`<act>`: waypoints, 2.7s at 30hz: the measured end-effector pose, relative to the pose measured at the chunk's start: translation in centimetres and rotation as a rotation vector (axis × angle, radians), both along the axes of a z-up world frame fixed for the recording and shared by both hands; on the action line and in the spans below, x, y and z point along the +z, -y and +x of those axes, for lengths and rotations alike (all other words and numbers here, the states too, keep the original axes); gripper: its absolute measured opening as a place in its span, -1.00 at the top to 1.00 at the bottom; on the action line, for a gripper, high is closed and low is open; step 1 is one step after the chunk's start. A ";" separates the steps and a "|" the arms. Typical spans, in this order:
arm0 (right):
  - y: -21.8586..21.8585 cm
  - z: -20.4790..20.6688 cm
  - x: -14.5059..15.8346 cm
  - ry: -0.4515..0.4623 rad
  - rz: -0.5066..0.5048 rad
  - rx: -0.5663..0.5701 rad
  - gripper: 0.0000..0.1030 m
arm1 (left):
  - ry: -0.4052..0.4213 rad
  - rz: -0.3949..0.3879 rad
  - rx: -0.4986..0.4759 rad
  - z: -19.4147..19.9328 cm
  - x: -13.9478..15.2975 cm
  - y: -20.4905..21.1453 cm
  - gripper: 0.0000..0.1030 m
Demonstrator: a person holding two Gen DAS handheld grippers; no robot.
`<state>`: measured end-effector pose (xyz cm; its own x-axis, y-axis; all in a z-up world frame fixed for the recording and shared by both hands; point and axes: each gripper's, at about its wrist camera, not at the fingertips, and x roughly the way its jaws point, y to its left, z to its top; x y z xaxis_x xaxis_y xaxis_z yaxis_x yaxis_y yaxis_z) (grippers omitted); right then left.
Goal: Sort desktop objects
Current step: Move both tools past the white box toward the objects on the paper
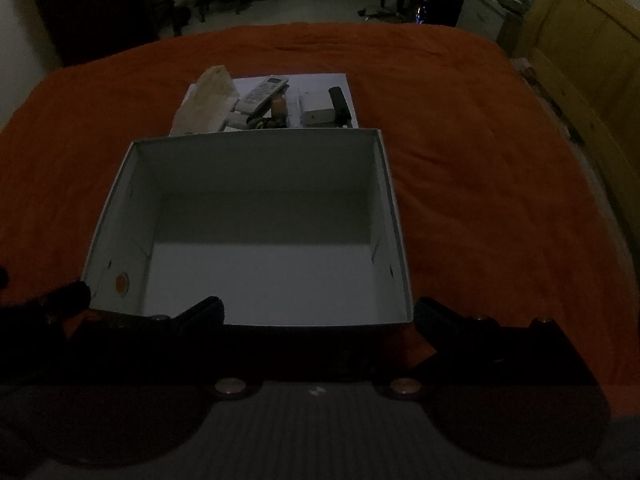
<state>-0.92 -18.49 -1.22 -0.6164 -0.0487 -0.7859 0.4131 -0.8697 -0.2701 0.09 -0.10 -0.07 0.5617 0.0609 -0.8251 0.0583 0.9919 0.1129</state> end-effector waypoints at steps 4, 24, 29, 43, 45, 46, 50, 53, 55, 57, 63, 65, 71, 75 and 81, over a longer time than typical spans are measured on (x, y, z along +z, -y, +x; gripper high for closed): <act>0.2 -0.2 0.1 0.004 0.003 -0.002 -1.00 | 0.006 0.010 0.005 0.4 -0.3 0.4 -0.99; -1.5 -0.8 2.1 0.022 -0.165 -0.020 -1.00 | -0.043 -0.188 -0.122 -0.2 0.6 -1.0 -0.98; 0.0 0.7 3.9 0.015 -0.161 0.056 -1.00 | -0.042 -0.255 -0.121 0.0 2.5 -1.8 -0.98; -1.0 -4.0 12.4 -0.024 -0.157 0.128 -1.00 | 0.016 -0.207 -0.204 5.5 8.3 -2.0 -0.99; 0.0 -4.5 13.3 -0.065 -0.134 0.162 -1.00 | 0.060 -0.173 -0.195 7.0 9.1 -1.6 -0.99; 0.4 -4.8 13.7 -0.085 -0.136 0.177 -1.00 | 0.075 -0.160 -0.195 7.8 9.4 -1.4 -0.99; 2.2 -6.3 14.6 -0.138 -0.159 0.224 -1.00 | 0.091 -0.083 -0.268 10.4 9.9 0.3 -0.99; 3.7 -8.7 14.5 -0.131 -0.178 0.231 -1.00 | 0.090 -0.021 -0.333 12.0 9.6 1.8 -0.99; 4.2 -10.4 13.9 -0.108 -0.186 0.232 -1.00 | 0.079 -0.060 -0.382 13.5 9.1 2.3 -0.99; 4.6 -12.0 13.3 -0.090 -0.197 0.228 -1.00 | 0.070 -0.117 -0.380 15.2 8.3 2.6 -0.99; 5.8 -17.0 12.6 -0.094 -0.194 0.196 -0.98 | 0.047 -0.132 -0.399 19.6 6.2 3.4 -0.99; 6.3 -18.5 12.5 -0.110 -0.181 0.190 -0.97 | 0.036 -0.139 -0.395 21.4 5.4 3.7 -0.99; 7.6 -23.7 12.0 -0.133 -0.213 0.193 -0.97 | 0.026 -0.162 -0.329 26.9 3.6 4.0 -0.99; 8.3 -26.9 11.4 -0.138 -0.237 0.186 -0.96 | 0.035 -0.142 -0.328 30.1 1.6 4.6 -0.99; 8.9 -31.9 8.0 -0.058 -0.220 0.172 -0.50 | -0.149 -0.195 -0.250 33.2 -4.3 4.3 -0.99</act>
<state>-32.83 -27.40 6.79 -0.6278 -0.3218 -0.7087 0.5491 -0.8284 -0.1103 33.32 -4.42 -4.35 0.4120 -0.2302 -0.8816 0.3037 0.9469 -0.1053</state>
